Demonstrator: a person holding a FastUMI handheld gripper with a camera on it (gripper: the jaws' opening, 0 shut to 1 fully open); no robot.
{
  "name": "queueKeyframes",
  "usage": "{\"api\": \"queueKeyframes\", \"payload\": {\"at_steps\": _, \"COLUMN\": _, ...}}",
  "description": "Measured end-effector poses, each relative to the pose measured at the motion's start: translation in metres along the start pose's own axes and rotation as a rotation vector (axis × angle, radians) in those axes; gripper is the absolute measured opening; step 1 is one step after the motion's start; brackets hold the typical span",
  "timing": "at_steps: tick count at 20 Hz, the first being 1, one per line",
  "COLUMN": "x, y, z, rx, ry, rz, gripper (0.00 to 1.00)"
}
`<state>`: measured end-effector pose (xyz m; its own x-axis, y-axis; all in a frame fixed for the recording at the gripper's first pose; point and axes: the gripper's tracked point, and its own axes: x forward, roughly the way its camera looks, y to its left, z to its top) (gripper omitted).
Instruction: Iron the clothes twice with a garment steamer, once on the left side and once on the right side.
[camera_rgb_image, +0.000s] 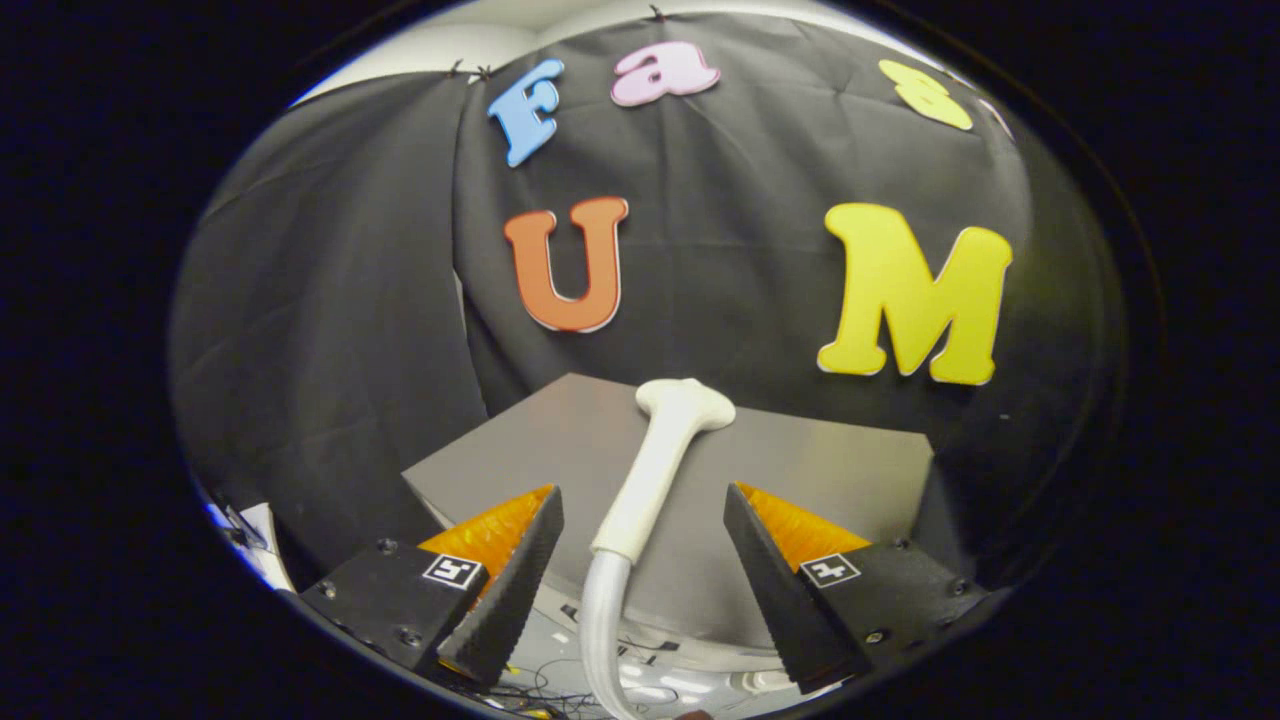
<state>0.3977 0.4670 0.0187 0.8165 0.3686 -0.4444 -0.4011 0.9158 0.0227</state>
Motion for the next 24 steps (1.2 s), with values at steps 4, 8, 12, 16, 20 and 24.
{"api": "queueKeyframes", "payload": {"at_steps": 4, "x": 0.052, "y": -0.004, "z": 0.000, "rx": 0.022, "ry": 0.092, "rz": -0.045, "gripper": 0.98}}
{"api": "queueKeyframes", "payload": {"at_steps": 8, "x": 0.076, "y": -0.014, "z": -0.011, "rx": 0.026, "ry": 0.170, "rz": -0.104, "gripper": 0.89}}
{"api": "queueKeyframes", "payload": {"at_steps": 12, "x": 0.084, "y": -0.011, "z": -0.023, "rx": 0.056, "ry": 0.230, "rz": -0.091, "gripper": 0.76}}
{"api": "queueKeyframes", "payload": {"at_steps": 16, "x": 0.081, "y": -0.008, "z": -0.022, "rx": 0.078, "ry": 0.236, "rz": -0.109, "gripper": 0.50}}
{"api": "queueKeyframes", "payload": {"at_steps": 20, "x": 0.074, "y": 0.003, "z": -0.021, "rx": 0.124, "ry": 0.247, "rz": -0.088, "gripper": 0.39}}
{"api": "queueKeyframes", "payload": {"at_steps": 24, "x": 0.036, "y": 0.013, "z": 0.000, "rx": 0.110, "ry": 0.154, "rz": -0.033, "gripper": 0.33}}
